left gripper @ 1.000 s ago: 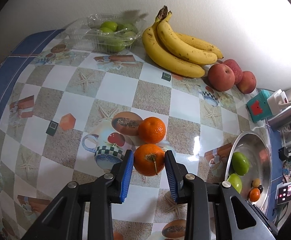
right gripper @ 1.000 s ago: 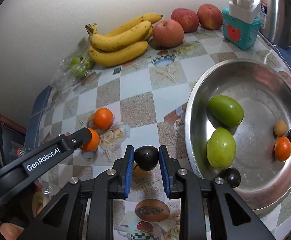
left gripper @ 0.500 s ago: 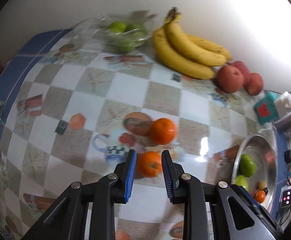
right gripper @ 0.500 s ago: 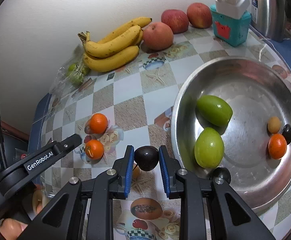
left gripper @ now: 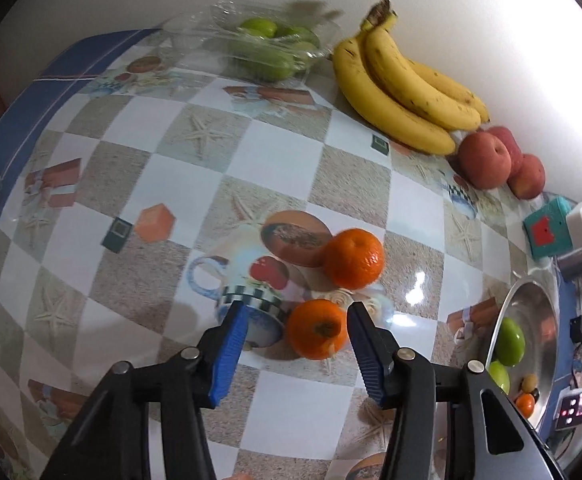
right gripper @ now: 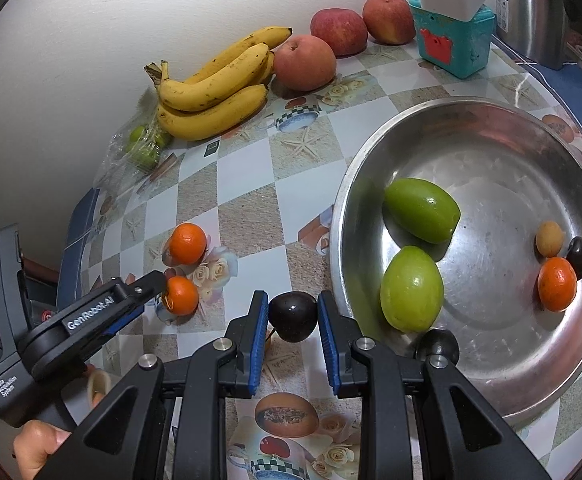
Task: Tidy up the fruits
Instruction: 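Close the left gripper on the orange while the right gripper holds the dark fruit, then lift the dark fruit and orange and carry them over the steel basin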
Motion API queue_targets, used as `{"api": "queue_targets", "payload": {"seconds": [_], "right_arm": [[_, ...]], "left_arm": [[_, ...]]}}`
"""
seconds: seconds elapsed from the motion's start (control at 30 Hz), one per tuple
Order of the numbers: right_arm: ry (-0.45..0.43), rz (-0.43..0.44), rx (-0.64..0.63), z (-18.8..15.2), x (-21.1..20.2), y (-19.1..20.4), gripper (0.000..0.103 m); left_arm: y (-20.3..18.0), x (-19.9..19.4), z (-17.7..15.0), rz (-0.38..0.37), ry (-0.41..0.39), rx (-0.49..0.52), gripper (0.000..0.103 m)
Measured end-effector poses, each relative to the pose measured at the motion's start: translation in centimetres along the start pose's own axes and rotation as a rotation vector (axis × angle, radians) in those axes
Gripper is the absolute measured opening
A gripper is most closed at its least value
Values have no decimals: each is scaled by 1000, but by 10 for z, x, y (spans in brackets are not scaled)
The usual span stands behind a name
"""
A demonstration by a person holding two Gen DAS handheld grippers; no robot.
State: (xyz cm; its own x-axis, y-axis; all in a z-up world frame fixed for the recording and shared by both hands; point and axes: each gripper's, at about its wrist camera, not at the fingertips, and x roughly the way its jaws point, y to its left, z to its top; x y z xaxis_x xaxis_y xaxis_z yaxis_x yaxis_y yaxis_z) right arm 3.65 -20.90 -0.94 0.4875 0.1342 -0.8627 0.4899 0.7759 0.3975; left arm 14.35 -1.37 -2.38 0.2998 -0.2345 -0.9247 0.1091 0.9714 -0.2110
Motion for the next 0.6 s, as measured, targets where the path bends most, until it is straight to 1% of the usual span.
{"api": "queue_targets", "payload": {"seconds": [0.33, 0.37, 0.4, 0.43, 0.47, 0.6], "right_arm": [[4, 0, 1, 0, 0, -1, 26], [3, -1, 2, 0, 0, -1, 26], [3, -1, 2, 0, 0, -1, 26], [4, 0, 2, 0, 1, -1, 26], [4, 0, 1, 0, 1, -1, 26], [3, 2, 1, 0, 0, -2, 26]], "left_arm": [[-13, 13, -4, 8, 17, 44, 54], [-14, 13, -4, 10, 16, 49, 53], [-15, 13, -4, 13, 13, 53, 49], [-16, 13, -4, 17, 10, 55, 42], [-15, 13, -4, 19, 10, 55, 38], [-16, 11, -4, 25, 10, 65, 38]]}}
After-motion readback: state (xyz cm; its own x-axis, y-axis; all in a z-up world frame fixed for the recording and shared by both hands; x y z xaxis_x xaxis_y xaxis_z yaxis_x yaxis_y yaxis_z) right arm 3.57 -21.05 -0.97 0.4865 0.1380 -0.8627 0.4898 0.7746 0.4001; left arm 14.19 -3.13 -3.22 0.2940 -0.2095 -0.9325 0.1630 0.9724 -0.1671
